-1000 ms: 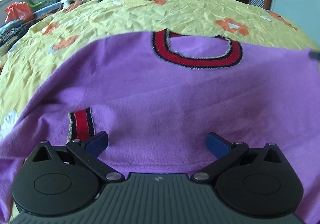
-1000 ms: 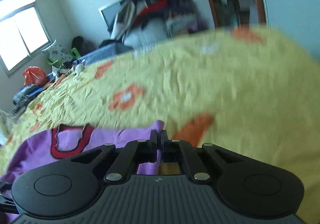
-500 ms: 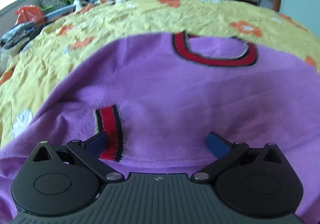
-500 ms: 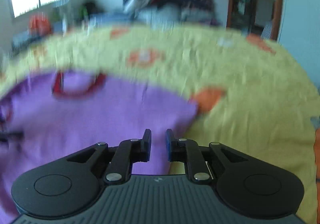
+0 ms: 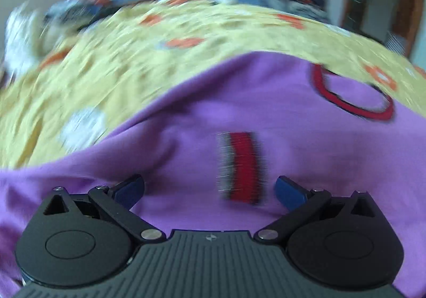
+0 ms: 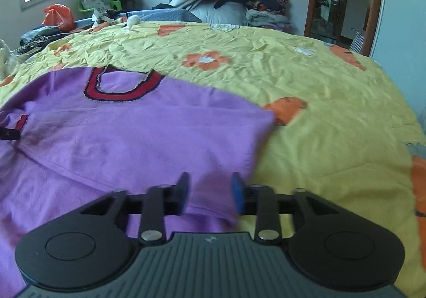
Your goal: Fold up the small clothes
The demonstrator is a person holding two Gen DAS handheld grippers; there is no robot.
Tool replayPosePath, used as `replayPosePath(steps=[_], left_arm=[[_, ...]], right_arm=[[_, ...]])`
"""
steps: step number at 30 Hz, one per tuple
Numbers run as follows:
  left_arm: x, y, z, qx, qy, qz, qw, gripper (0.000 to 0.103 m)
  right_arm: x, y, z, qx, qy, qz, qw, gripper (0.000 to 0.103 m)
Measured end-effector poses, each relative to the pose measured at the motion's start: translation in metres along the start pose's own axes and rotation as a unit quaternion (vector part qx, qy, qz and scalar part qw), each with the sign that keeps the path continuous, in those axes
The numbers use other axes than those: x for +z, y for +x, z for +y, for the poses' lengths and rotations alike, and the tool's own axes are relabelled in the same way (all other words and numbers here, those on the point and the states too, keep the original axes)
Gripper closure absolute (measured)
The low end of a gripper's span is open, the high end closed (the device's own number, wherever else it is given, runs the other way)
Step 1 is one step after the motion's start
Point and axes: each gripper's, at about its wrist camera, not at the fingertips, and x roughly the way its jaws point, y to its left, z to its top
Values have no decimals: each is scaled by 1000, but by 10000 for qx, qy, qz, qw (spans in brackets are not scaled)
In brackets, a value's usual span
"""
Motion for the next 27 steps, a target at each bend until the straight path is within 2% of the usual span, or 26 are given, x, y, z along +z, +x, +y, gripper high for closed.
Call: replayPosePath(steps=[1,2,3,4,7,10,13,15,18,20,22,25,27], left_arm=[[0,5,12,-67,-244,68,9997,0],[0,5,19,-42,-301,-82,9995,0],[1,8,24,153,-291,-39,9995,0],[2,8,28,198,-323,-38,9993,0],[1,-2,36,-101,-468,29,9989,0],[-10,-13,34,-281,-465,16,9985,0],[-34,-31,44,-430,-580,-127,9973,0],[-52,-42,57,-377,-568,-209,9975,0],[-74,-61,89,-77,-488,-203,9986,0],[-87,-77,119,-288,-712,-299,9966,0],[-100,-91,151,-336,-1002,-492,9932,0],[-114,-109,191,-276,-1224,-1101,9860,0],[-114,-111,218,-535,-1475,-1237,9798,0]], right_arm=[[-2,6,5,-7,-26,49,10000,25],[-5,14,10,-36,-135,197,9997,18],[-9,20,11,-116,-229,264,9993,12],[-12,18,7,-130,-159,148,9997,9],[-13,16,-8,60,388,306,9988,9],[-13,15,-8,-31,490,344,9982,9],[-14,13,1,-23,573,347,9978,8],[-15,10,10,82,573,340,9977,7],[-19,10,24,37,394,358,9986,2],[-22,11,32,-88,250,327,9991,2],[-22,12,35,-127,236,292,9992,1],[-22,12,34,-135,305,282,9990,1],[-23,12,33,-143,325,268,9990,1]])
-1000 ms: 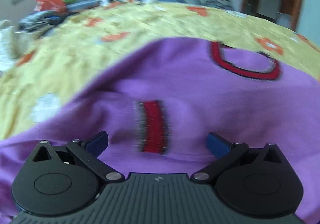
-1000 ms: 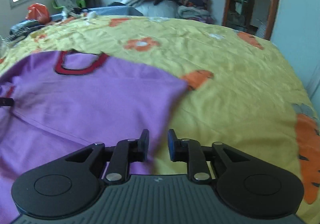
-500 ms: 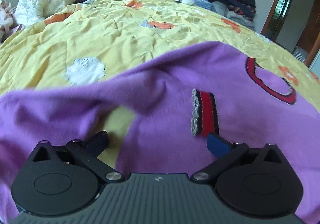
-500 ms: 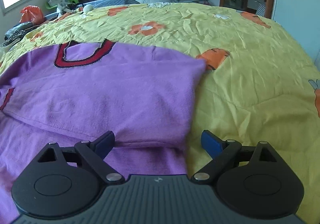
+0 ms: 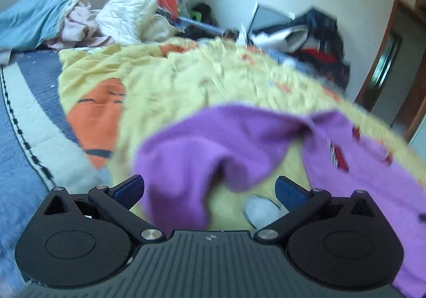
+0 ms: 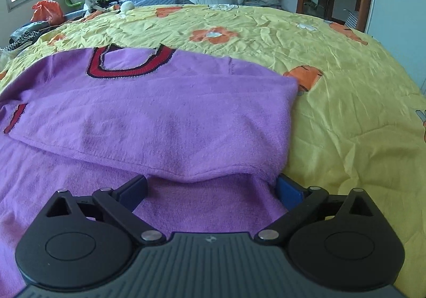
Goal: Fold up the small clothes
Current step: 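Grasp the other sleeve's red cuff with the left tool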
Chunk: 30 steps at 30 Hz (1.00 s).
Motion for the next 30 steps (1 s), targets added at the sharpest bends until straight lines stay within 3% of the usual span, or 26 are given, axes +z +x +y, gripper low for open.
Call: replayPosePath(steps=[3,5,6,7,9,13,14,16,17,19,21,22,24,25,26,29,30], left_arm=[[26,13,42,-467,-1049,231,9931,0],[42,36,71,-1134,-2115,676,9684,0],[49,45,80,-1472,-2594,782,9513,0],[53,55,87,-1827,-3096,900,9288,0],[56,72,92,-2393,-4022,1122,8766,0],[48,92,82,-2388,-5663,1301,7781,0],[49,97,79,-2360,-5854,1310,7645,0],[53,106,68,-1960,-6039,1531,7573,0],[56,112,64,-1754,-6041,1650,7597,0],[70,129,54,-1361,-5722,2084,7814,0],[72,143,48,-904,-5642,2441,7835,1],[78,147,44,-868,-5541,2446,7910,2],[93,147,36,-460,-5282,2487,8106,25],[99,144,32,-210,-5127,2490,8214,60],[101,141,30,-38,-4959,2530,8307,83],[98,126,28,55,-4903,2334,8397,98],[96,121,28,97,-4864,2199,8455,98]], right_arm=[[-2,-1,1,-33,-41,-29,10000,1],[-4,-1,2,-42,-60,-57,10000,1],[-4,-1,2,-44,-61,-66,9999,0],[-4,-1,2,-47,-52,-71,9999,0],[-5,0,2,-59,-43,-82,9999,0],[-6,0,4,-100,-28,-131,9999,0],[-6,0,4,-104,-25,-139,9998,0],[-6,1,3,-96,-25,-149,9998,0],[-5,1,3,-90,-28,-148,9998,0],[-6,0,3,-85,-27,-146,9999,0],[-7,0,3,-58,-36,-158,9999,0],[-7,0,3,-46,-35,-161,9999,0],[-8,-1,2,-20,-26,-180,9998,0],[-8,-1,1,-8,-12,-196,9998,0],[-8,-2,1,2,-5,-209,9998,0],[-9,-3,0,42,10,-230,9997,0],[-9,-3,-1,63,31,-240,9997,0]])
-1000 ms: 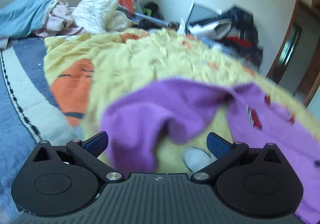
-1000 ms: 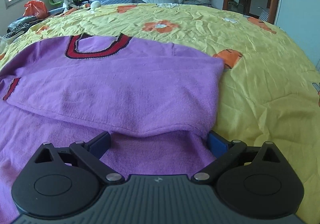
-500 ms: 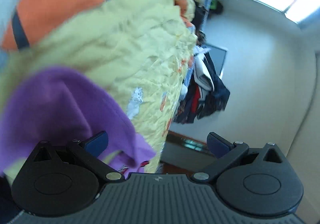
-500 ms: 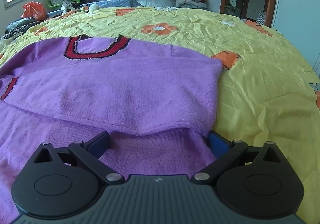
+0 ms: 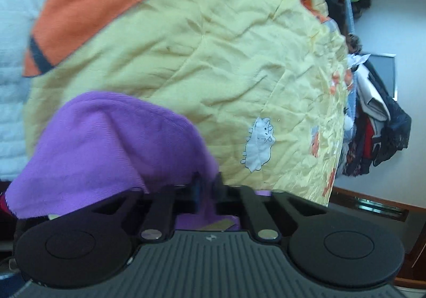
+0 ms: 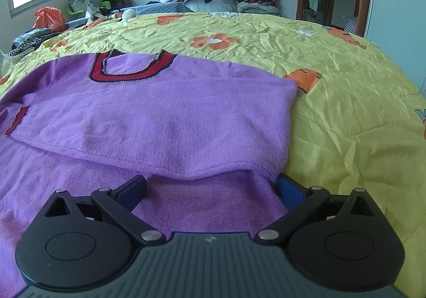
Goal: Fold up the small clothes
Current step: 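Grasp the other sleeve's red cuff with the left tool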
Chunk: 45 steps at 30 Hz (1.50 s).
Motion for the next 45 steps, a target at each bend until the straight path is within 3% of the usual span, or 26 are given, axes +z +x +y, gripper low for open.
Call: replayPosePath(steps=[5,6,7,9,10,11,12,13,14,16,17,22,23,24,25,27,28,29,31,33,35,37,39,41,43,45], left_arm=[[-8,-27,-5,55,1010,-800,9916,99],[-9,-33,-17,-45,1474,-1112,9828,99],[-12,-39,-34,105,1992,-1410,9697,101],[-20,-48,-76,101,3023,-1937,9333,101],[-29,-54,-99,-51,3603,-2187,9068,101],[-43,-57,-122,-45,4213,-2495,8719,101],[-63,-62,-144,-43,4908,-2864,8228,101],[-77,-65,-158,-186,5286,-3059,7916,96],[-84,-69,-165,-237,5359,-3143,7832,96],[-86,-74,-160,-240,5219,-3341,7845,97],[-82,-75,-148,-144,5065,-3449,7901,97],[-16,-55,-34,637,3539,-2801,8901,101],[-2,-55,-6,488,3163,-2447,9153,101],[9,-52,17,111,2857,-2027,9366,101],[17,-51,33,-263,2648,-1720,9485,96],[24,-47,44,-758,2430,-1458,9560,59],[28,-42,42,-1071,2321,-1315,9578,21],[32,-38,38,-1501,2124,-1204,9580,0],[34,-25,21,-2128,1835,-1120,9532,0],[42,-2,-5,-2147,1450,-751,9629,2],[42,23,-31,-2336,1127,-386,9650,1],[49,45,-45,-1989,547,-136,9784,2],[59,69,-42,-2335,-160,95,9722,1],[65,78,-34,-2068,-780,-2,9753,13],[68,77,-24,-2219,-1198,-214,9674,18],[73,82,-20,-2069,-1353,-140,9689,70]], right_arm=[[0,-2,-7,201,153,-72,9997,0],[0,-3,-10,248,209,-93,9994,0],[0,-3,-12,294,268,-111,9991,0],[0,-3,-14,334,339,-141,9988,0],[0,-3,-14,335,352,-154,9987,0],[0,-3,-13,324,345,-151,9988,0],[0,-3,-12,306,328,-144,9989,0],[0,-3,-11,278,306,-134,9991,0],[0,-2,-9,246,270,-119,9993,0],[0,-2,-7,192,215,-104,9995,0],[0,-2,-7,171,209,-103,9996,0],[0,0,-1,33,50,-31,10000,0],[0,0,0,-1,3,-16,10000,0],[0,1,2,-27,-26,-12,10000,0],[0,1,3,-48,-43,-9,10000,0],[1,3,4,-86,-65,-2,9999,0],[1,4,5,-105,-66,-3,9999,0],[1,4,5,-119,-61,-6,9999,0],[0,3,5,-127,-58,-13,9999,0],[0,3,5,-129,-49,-13,9999,0],[1,3,5,-143,-56,-10,9999,0],[1,3,5,-152,-44,-16,9999,0],[0,3,5,-161,-38,-19,9999,0],[1,3,5,-166,-39,-17,9999,0],[0,3,5,-166,-40,-23,9999,0],[1,3,5,-163,-40,-17,9999,0]])
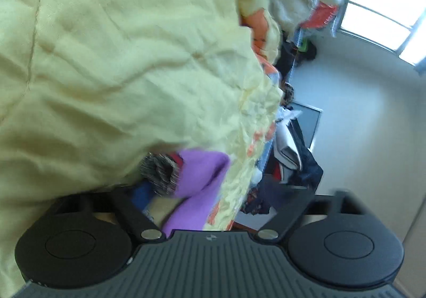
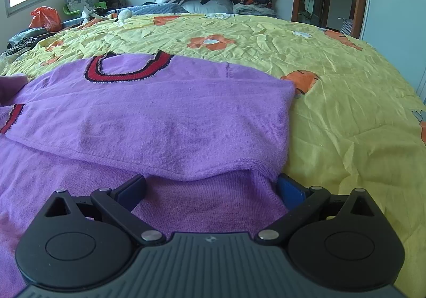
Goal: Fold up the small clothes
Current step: 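Grasp the other sleeve's red cuff with the left tool, then carry the held sleeve across the sweater toward the collar with the left tool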
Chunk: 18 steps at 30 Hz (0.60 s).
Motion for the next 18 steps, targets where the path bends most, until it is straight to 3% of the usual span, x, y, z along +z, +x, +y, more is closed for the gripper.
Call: replayPosePath(steps=[1,3,6,9,10,11,12,13,15,16,17,18], left_arm=[[4,5,4,259,-35,99,9996,97],[11,15,9,432,133,225,9987,92],[10,7,-13,486,1105,46,9927,95],[7,-17,-45,453,2226,-316,9733,95],[7,-30,-57,263,2639,-462,9631,95],[5,-48,-71,19,3153,-654,9467,95],[0,-69,-85,-98,3732,-876,9235,95],[-9,-95,-100,-106,4472,-1212,8861,95],[-35,-137,-121,166,6070,-1999,7689,94],[-36,-150,-124,578,6484,-2268,7245,89],[-30,-158,-122,1079,6652,-2534,6941,83],[-16,-170,-113,1482,6650,-2624,6834,81]], right_arm=[[0,0,0,0,-1,-2,10000,0],[0,0,0,6,3,0,10000,0],[0,0,0,2,3,-2,10000,0],[0,0,0,7,4,-1,10000,0],[0,0,0,6,3,1,10000,0],[0,0,0,13,-4,10,10000,0],[0,0,-1,26,0,25,10000,0],[1,-1,-1,39,13,38,10000,0],[1,-2,0,66,-15,69,10000,0],[1,-3,0,68,-31,84,9999,0],[1,-4,0,74,-32,117,9999,0],[3,-4,1,100,-40,177,9998,0]])
